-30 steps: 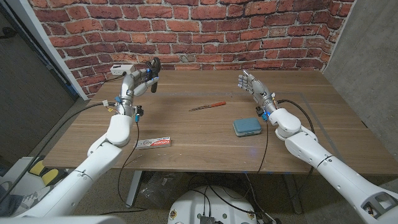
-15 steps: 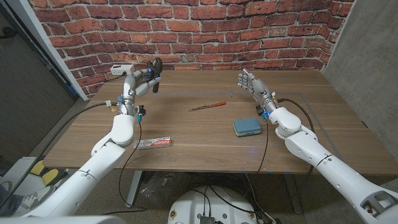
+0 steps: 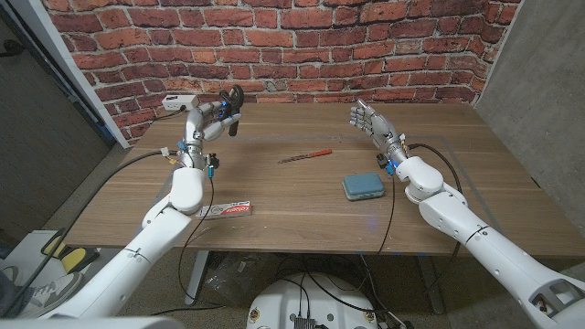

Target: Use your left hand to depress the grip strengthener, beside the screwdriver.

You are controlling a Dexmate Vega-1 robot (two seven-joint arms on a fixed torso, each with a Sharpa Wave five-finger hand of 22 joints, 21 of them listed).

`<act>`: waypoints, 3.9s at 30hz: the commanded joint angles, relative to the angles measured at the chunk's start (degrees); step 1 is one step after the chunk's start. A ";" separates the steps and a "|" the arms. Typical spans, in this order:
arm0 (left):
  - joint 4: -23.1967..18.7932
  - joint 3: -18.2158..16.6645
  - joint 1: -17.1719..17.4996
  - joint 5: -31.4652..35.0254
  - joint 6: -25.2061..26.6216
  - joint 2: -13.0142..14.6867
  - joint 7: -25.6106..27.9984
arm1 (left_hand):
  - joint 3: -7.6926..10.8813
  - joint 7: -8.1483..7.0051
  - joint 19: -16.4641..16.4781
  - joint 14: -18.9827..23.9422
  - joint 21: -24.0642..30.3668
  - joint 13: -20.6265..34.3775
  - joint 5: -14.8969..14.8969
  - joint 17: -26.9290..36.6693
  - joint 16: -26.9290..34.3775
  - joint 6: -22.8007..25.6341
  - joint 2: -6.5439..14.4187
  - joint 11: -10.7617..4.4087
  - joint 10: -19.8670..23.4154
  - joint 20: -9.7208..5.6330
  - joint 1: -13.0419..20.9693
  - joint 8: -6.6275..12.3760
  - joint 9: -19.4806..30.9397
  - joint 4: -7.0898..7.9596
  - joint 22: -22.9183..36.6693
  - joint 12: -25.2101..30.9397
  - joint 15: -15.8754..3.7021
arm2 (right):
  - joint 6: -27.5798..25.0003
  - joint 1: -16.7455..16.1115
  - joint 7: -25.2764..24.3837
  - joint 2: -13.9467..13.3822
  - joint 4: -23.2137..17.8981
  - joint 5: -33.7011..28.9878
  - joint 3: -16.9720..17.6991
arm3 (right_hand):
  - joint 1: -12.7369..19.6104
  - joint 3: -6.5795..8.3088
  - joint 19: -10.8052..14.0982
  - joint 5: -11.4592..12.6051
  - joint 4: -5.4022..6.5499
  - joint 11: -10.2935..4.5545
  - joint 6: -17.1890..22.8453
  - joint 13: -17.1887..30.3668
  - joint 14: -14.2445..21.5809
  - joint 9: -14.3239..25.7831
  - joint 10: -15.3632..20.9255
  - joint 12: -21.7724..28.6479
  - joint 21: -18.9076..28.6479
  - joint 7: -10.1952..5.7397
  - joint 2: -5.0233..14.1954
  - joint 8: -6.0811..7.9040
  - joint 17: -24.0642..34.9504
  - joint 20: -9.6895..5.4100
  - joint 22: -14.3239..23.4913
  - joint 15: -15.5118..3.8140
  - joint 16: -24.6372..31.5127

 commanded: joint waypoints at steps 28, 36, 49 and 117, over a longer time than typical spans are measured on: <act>-1.79 0.73 1.07 -2.69 1.49 -0.62 -1.47 | 14.52 -0.90 11.34 9.02 7.51 2.34 1.55 3.74 1.66 4.71 3.66 -5.53 8.69 -12.83 16.63 0.43 0.27 -3.32 3.73 1.06 -10.63 | -0.94 -0.85 -0.39 -0.82 -2.10 -0.26 0.12 | 1.16 -0.04 0.41 0.11 -0.15 0.08 0.07 0.27 0.29 0.24 0.21 -0.29 -0.02 0.12 -0.07 0.11 0.23 0.24 0.14 0.12 -0.20; -1.20 1.36 0.30 -3.37 1.38 -0.72 -2.45 | 13.59 -1.22 11.37 10.47 9.74 3.46 1.59 4.13 2.06 9.28 3.46 -5.73 13.88 -12.98 14.51 2.28 1.07 -1.93 3.79 2.97 -10.18 | -1.00 -1.48 -1.08 -1.21 -3.12 -0.49 0.54 | 1.19 -0.06 0.42 0.10 -0.16 0.06 0.09 0.27 0.30 0.23 0.23 -0.30 -0.04 0.11 -0.10 0.11 0.23 0.25 0.14 0.12 -0.18; -1.44 1.45 0.66 -4.12 1.91 -1.02 -2.09 | 13.20 -1.26 12.22 12.71 12.15 6.65 2.05 4.77 2.80 12.96 2.82 -6.05 16.23 -13.20 12.76 5.39 3.48 -1.88 2.56 4.34 -10.33 | -1.18 -1.72 -0.98 -1.51 -3.53 -0.41 0.70 | 1.27 -0.08 0.45 0.11 -0.19 0.02 0.07 0.27 0.30 0.23 0.23 -0.32 -0.05 0.12 -0.14 0.09 0.23 0.27 0.14 0.04 -0.18; -5.93 -0.45 3.98 -6.65 5.60 -0.18 -1.03 | 16.45 -1.39 13.44 16.30 20.58 18.52 7.92 6.28 2.93 27.11 -2.32 -7.72 19.88 -14.02 10.54 12.06 0.59 -2.49 -0.34 5.68 -10.41 | -0.73 -0.25 -0.70 -0.18 -3.25 -1.65 -0.54 | 1.76 -0.06 0.91 0.12 -0.27 0.11 -0.04 0.28 0.34 0.24 0.10 -0.42 -0.04 0.37 -0.11 0.05 0.22 -0.22 0.11 -0.15 -0.18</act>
